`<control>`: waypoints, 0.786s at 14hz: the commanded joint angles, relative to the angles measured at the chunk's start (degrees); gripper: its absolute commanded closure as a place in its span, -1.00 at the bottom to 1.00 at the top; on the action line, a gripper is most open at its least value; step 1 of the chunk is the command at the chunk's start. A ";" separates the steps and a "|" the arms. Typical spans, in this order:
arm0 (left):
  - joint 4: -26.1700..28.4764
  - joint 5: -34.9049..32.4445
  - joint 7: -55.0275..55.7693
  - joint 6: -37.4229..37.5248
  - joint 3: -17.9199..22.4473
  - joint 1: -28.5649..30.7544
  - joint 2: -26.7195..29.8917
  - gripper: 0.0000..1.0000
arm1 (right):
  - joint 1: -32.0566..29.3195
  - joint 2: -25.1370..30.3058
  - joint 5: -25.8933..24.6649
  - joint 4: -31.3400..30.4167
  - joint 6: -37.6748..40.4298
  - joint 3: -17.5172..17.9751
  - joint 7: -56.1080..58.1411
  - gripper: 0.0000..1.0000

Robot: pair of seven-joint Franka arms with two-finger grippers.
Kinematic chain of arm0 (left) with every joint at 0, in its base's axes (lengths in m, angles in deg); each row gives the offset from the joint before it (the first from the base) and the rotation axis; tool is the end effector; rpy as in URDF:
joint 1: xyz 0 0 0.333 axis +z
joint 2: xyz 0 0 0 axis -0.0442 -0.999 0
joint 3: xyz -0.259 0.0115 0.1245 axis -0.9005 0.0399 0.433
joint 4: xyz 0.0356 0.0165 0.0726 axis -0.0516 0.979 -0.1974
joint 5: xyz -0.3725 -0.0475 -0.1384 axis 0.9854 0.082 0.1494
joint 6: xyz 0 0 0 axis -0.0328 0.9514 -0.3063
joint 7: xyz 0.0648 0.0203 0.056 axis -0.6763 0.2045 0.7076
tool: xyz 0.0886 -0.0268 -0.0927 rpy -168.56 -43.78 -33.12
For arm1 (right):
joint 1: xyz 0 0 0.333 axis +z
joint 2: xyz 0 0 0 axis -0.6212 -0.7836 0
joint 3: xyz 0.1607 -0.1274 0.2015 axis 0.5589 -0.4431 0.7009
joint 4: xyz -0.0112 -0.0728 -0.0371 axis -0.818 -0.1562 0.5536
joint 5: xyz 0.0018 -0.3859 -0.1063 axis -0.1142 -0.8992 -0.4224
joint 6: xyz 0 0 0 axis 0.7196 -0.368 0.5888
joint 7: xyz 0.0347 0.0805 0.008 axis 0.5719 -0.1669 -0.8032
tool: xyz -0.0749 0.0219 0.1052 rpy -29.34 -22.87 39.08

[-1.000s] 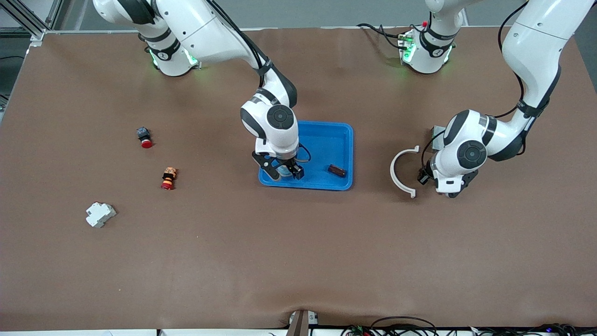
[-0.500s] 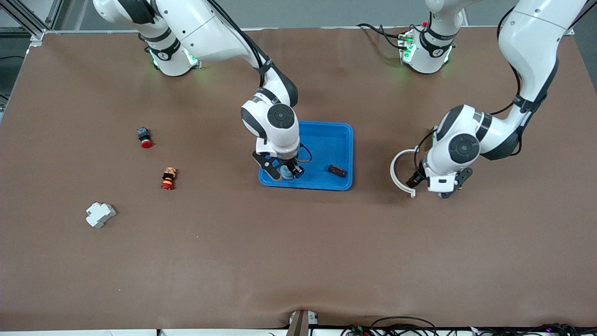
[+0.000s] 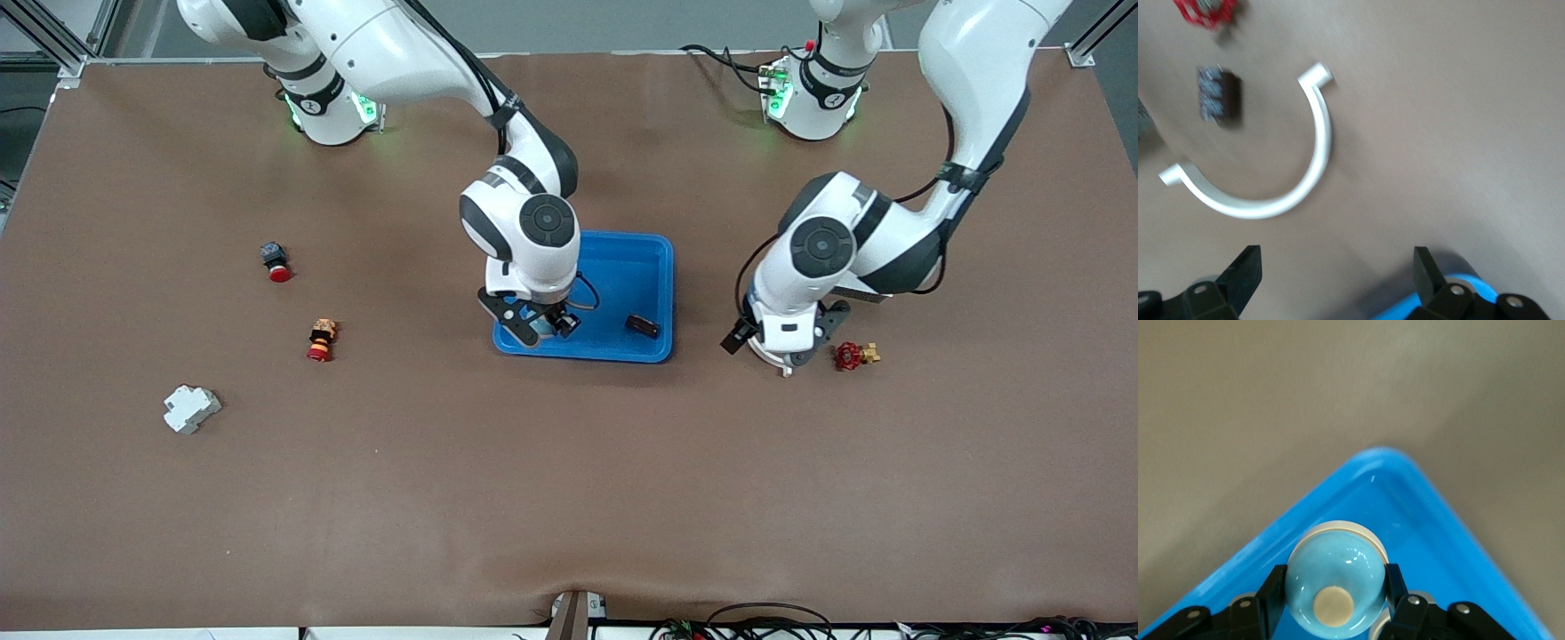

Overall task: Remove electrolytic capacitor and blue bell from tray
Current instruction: 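Carry the bell toward the red buttons while the left gripper grasps the capacitor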

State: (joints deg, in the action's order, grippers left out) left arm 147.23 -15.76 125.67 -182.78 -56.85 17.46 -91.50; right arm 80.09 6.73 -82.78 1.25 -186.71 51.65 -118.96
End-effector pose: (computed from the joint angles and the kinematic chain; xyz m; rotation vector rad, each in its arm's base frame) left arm 0.5310 -0.2714 0.2322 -2.8277 -1.2429 0.0878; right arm 0.5146 0.4620 0.2104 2.8563 -1.1003 0.0418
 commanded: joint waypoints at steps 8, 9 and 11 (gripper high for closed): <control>-8.54 -5.64 20.23 -4.95 3.93 -14.47 -12.30 -0.71 | -19.69 20.48 -0.39 -34.38 -16.45 0.40 36.22 1.00; -8.54 -7.23 21.91 -5.83 5.25 -16.14 -12.91 -0.71 | -21.72 21.53 -0.39 -35.70 -16.54 0.40 39.65 1.00; -8.54 -7.68 23.24 -6.80 6.84 -18.17 -13.53 -0.65 | -25.50 23.56 -0.39 -37.64 -16.45 0.40 46.07 1.00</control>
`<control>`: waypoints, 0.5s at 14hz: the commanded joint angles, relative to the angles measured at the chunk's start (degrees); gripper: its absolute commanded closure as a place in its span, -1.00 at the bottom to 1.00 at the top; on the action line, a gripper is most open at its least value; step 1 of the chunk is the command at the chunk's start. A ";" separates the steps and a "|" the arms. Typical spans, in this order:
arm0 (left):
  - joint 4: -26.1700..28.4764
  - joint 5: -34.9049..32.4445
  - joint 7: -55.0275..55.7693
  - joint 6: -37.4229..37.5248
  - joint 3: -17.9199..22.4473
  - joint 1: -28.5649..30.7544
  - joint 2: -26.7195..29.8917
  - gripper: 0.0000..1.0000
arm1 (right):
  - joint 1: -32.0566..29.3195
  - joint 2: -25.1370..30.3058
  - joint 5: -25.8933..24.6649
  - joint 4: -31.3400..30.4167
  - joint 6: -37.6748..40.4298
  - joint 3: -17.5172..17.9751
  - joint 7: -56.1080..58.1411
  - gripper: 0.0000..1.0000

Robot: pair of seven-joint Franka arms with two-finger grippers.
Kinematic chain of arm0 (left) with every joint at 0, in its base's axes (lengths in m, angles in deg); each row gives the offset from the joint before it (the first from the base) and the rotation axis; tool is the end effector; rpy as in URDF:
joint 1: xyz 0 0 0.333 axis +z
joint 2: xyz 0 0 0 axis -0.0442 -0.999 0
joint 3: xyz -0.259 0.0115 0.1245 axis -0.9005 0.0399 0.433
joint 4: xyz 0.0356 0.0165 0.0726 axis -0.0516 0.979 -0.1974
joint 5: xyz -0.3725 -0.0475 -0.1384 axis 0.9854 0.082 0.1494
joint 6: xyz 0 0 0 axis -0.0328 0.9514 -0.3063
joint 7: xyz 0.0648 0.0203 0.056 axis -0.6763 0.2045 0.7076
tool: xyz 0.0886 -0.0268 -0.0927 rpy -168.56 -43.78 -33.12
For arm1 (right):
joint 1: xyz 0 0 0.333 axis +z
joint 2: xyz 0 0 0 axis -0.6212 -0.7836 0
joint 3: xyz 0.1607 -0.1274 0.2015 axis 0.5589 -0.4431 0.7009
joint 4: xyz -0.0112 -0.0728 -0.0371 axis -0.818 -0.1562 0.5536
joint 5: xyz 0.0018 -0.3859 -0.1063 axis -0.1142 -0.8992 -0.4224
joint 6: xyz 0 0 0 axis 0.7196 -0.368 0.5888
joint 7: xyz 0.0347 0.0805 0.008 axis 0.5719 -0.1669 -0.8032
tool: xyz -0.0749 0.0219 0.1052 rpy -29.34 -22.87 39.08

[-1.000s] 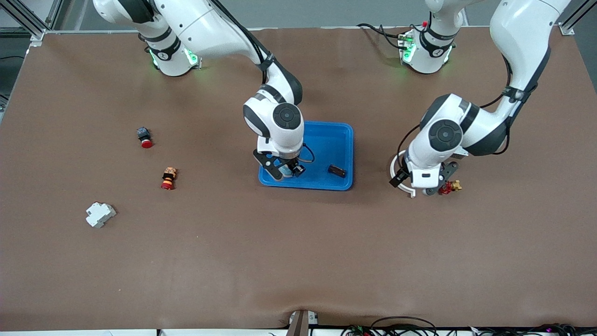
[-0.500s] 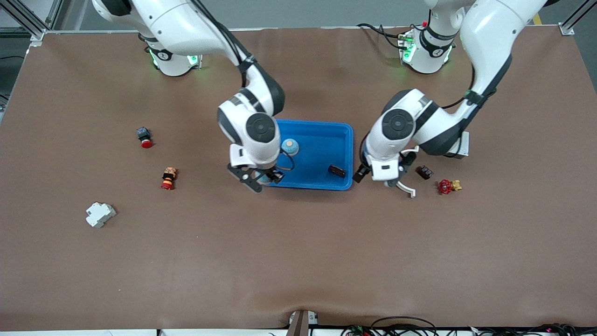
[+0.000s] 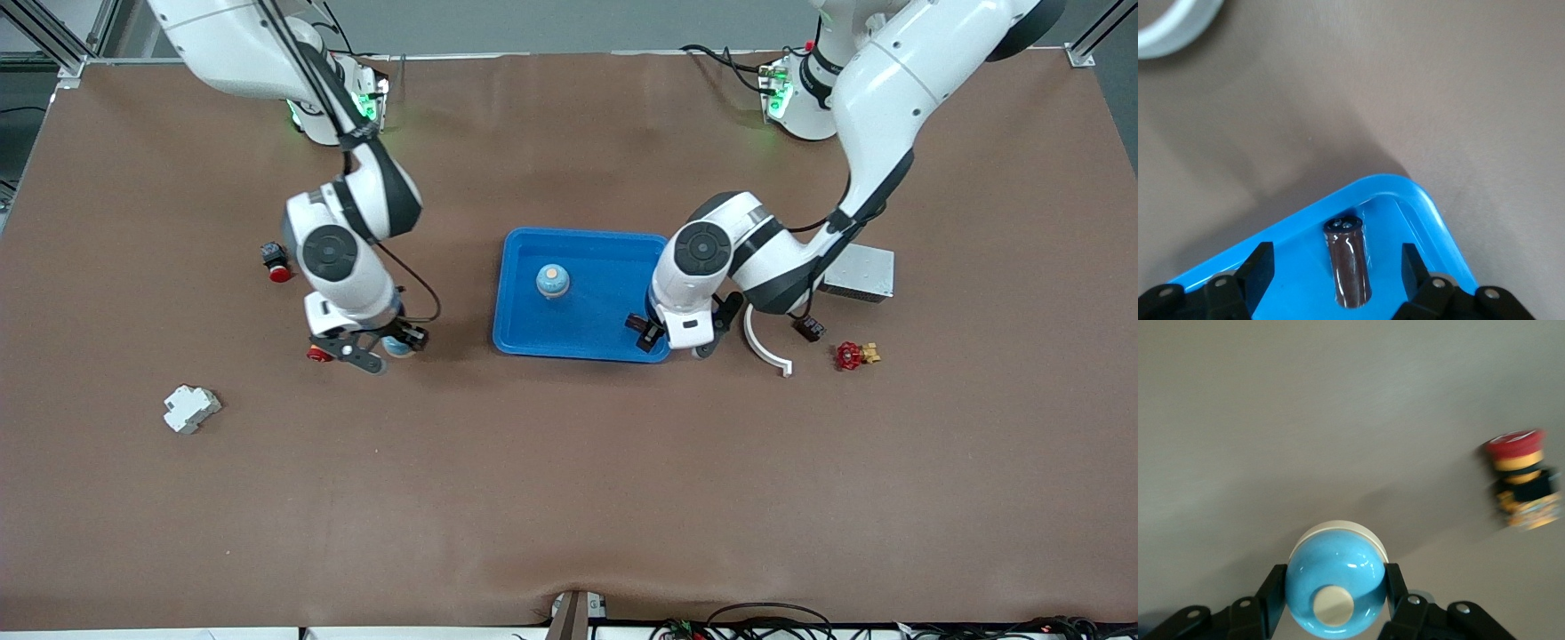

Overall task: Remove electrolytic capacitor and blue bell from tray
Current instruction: 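Carry the bell toward the red buttons while the left gripper grasps the capacitor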

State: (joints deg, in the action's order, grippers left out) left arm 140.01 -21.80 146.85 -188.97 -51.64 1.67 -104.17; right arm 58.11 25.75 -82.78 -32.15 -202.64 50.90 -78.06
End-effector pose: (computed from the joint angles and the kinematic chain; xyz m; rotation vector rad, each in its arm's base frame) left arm 0.4976 -0.3840 0.1647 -2.7648 -1.4707 0.1036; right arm 0.5416 0.1920 0.1965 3.0170 -0.6111 0.0003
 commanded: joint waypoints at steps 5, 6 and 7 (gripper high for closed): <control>-1.32 -1.65 2.14 -0.79 2.34 -3.97 -2.35 -0.33 | -12.66 7.10 -0.39 -6.71 -0.61 1.24 20.64 1.00; -1.23 -1.73 2.23 -1.75 2.34 -4.05 -2.79 -0.21 | -13.89 7.19 -0.39 -6.97 -0.70 1.24 23.02 1.00; -1.32 -1.73 2.15 -2.02 2.43 -4.06 -2.97 -0.06 | -14.95 7.19 -0.39 -7.23 -0.87 1.24 24.87 1.00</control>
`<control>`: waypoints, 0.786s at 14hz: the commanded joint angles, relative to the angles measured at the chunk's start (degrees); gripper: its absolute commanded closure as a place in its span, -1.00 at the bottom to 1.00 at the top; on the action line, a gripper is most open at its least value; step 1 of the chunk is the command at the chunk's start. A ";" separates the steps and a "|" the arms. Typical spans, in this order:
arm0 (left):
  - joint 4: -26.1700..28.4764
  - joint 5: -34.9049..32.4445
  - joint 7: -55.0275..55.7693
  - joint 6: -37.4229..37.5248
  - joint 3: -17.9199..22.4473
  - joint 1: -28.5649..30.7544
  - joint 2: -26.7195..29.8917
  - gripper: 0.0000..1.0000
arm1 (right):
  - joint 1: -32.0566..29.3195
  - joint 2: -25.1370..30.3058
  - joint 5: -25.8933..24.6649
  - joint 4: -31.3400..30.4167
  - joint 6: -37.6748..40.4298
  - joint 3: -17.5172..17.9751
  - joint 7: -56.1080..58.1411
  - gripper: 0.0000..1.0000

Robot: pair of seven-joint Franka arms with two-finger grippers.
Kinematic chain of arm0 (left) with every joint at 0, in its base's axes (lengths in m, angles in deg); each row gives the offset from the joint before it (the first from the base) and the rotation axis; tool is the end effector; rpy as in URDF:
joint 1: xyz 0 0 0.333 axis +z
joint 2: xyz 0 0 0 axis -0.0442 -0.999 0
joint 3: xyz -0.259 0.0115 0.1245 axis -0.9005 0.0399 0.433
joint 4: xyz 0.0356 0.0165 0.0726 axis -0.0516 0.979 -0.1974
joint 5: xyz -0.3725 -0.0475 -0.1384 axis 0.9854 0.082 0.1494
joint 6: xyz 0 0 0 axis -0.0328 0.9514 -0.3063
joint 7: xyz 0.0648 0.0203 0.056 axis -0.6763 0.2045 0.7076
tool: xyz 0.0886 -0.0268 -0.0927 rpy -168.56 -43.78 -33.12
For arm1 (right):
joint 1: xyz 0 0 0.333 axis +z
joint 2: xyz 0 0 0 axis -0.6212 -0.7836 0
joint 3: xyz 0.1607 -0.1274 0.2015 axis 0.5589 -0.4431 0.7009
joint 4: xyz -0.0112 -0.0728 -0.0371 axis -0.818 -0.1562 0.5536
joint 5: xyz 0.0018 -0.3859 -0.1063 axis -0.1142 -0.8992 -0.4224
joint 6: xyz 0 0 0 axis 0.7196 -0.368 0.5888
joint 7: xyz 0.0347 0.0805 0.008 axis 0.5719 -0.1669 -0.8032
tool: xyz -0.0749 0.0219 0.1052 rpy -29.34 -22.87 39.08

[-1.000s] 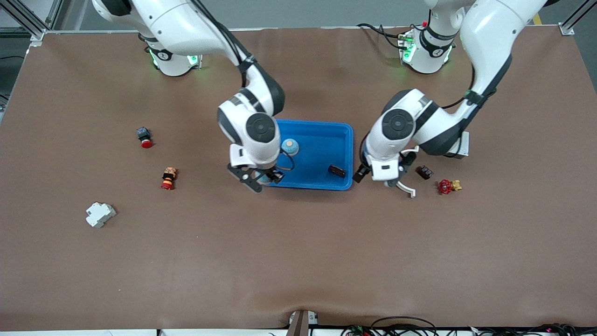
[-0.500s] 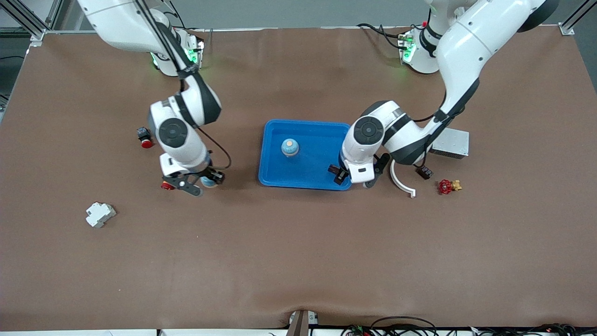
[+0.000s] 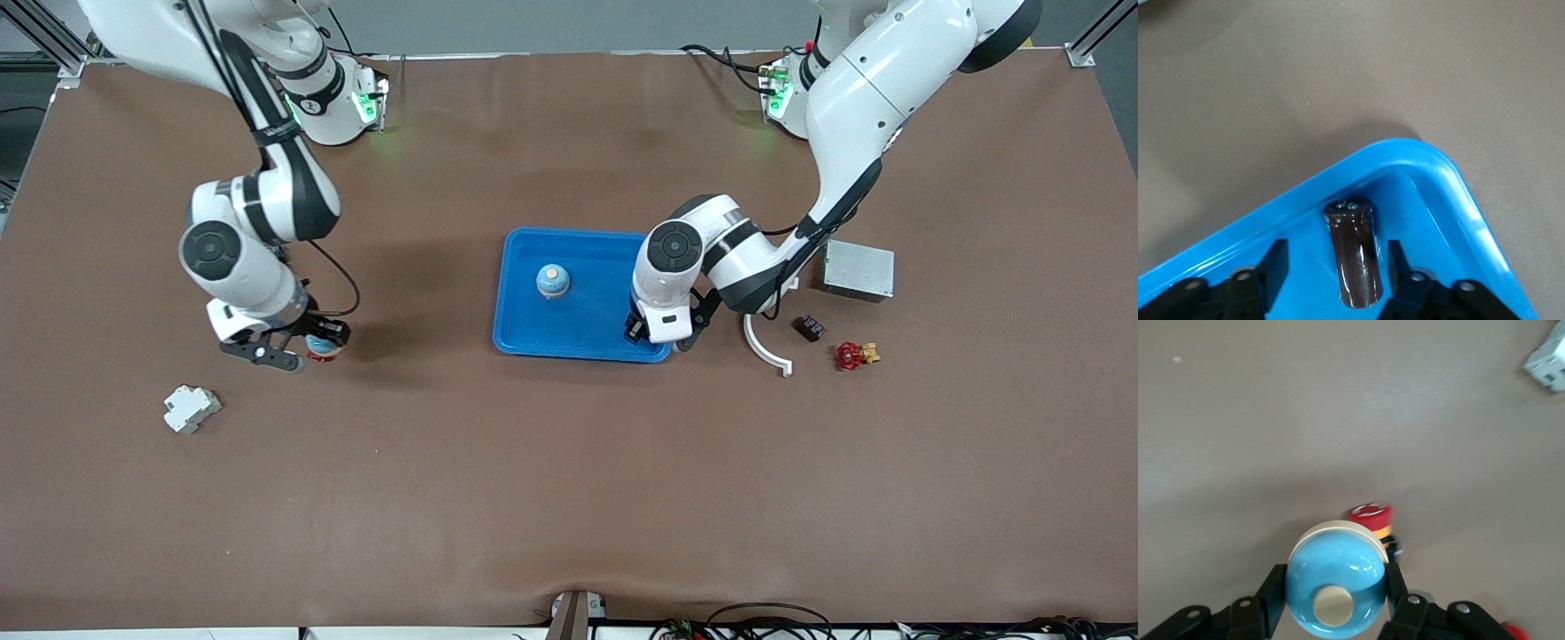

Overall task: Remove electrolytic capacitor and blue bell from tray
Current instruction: 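Carry the bell toward the red buttons while the left gripper grasps the capacitor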

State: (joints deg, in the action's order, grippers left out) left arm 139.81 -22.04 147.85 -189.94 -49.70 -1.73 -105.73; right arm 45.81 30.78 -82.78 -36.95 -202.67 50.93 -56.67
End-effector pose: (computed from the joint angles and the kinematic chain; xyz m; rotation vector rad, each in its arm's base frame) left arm 0.4827 -0.3983 0.1455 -2.7629 -1.4411 0.1110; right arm 0.5498 0.0699 0.2125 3.0599 -0.3699 -0.0213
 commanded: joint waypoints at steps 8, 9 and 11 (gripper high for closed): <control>-1.92 -1.93 0.53 -2.38 1.19 -0.57 -2.12 0.99 | -13.01 1.37 -0.30 -7.88 -9.88 1.21 19.39 1.00; -1.92 -1.93 0.45 -2.11 1.19 -0.57 -1.77 1.00 | -13.37 1.28 -0.30 -8.76 -11.02 1.21 19.92 1.00; -1.83 -2.02 -0.08 -1.32 1.10 0.31 0.33 1.00 | -13.64 1.10 -0.30 -10.61 -13.66 1.21 19.93 1.00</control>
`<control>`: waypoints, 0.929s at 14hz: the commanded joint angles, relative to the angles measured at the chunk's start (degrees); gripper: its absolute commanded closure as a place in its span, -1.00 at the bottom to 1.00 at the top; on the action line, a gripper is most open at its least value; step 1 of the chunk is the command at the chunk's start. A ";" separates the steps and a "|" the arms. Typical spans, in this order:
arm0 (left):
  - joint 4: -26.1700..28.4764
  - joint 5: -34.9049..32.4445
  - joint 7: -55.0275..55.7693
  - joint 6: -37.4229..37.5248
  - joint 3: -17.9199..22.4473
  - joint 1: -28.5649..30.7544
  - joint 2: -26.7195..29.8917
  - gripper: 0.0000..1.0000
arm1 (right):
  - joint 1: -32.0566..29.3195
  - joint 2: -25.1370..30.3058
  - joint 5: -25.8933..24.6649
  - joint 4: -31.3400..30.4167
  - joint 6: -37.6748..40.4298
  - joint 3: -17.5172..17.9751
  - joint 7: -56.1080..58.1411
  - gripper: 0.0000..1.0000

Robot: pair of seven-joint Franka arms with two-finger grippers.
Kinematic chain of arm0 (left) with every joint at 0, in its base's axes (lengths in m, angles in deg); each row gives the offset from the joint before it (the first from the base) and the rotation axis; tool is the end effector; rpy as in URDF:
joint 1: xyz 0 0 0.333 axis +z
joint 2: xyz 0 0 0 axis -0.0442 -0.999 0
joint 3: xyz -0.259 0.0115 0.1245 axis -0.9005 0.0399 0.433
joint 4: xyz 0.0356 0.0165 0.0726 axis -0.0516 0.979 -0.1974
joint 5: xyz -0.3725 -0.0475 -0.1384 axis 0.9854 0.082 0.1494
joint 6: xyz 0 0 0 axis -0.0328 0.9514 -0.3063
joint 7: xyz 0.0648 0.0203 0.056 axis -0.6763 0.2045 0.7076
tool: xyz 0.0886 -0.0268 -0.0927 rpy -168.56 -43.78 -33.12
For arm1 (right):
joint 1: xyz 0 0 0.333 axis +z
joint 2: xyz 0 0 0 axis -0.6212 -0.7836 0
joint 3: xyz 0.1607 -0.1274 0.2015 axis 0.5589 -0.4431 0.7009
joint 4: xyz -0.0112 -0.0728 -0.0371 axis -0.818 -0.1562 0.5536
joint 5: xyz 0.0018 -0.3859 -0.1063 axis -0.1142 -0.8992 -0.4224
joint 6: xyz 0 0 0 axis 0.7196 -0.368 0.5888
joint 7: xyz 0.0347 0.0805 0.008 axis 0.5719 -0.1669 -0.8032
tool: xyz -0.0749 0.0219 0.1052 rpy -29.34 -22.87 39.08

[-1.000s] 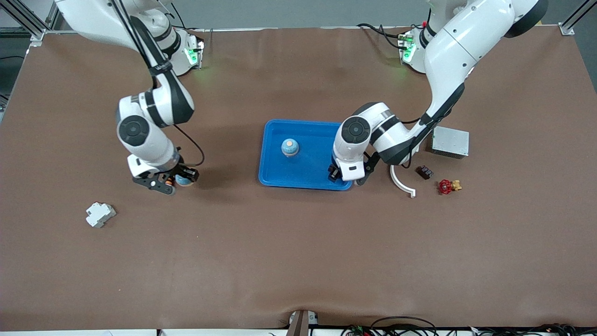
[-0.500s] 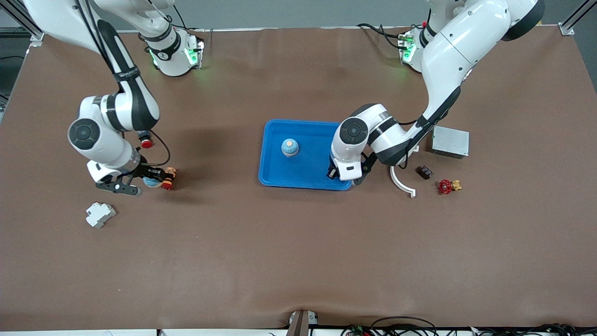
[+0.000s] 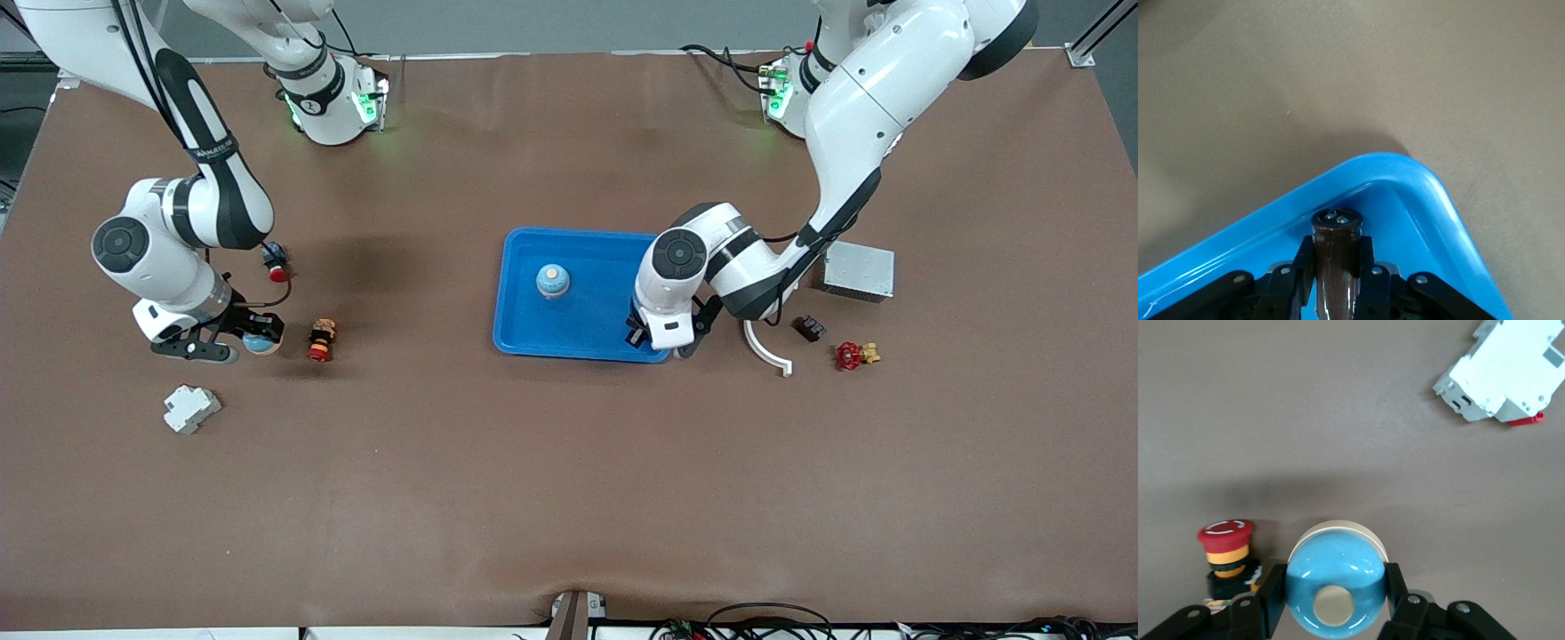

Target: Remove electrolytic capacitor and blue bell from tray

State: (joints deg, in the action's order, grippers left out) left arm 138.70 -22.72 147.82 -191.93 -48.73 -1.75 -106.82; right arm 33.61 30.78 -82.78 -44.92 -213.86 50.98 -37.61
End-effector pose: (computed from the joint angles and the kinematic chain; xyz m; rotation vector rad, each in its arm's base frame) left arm 0.4951 -0.3949 0.1415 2.7692 1.4663 -0.0939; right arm 0.5229 -0.0425 0.1758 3.0945 -0.1735 0.0415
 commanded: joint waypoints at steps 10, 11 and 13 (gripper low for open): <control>-0.36 8.15 -25.86 26.84 -18.13 27.19 15.58 1.00 | -4.25 -2.07 -0.21 -4.75 -7.49 1.33 0.70 1.00; -0.10 7.63 -29.37 29.13 -18.58 30.19 15.76 1.00 | -4.34 -2.42 -0.04 -4.75 -7.49 1.42 0.70 1.00; 0.51 5.80 -35.70 31.52 -18.58 35.37 16.46 1.00 | -4.34 -3.12 1.88 -4.66 -7.49 1.42 0.70 1.00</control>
State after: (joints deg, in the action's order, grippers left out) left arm 137.31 -15.92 116.78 -161.88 -66.27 29.27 -91.55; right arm 30.78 27.98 -82.45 -49.10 -220.49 51.10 -37.35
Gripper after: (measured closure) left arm 0.705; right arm 0.361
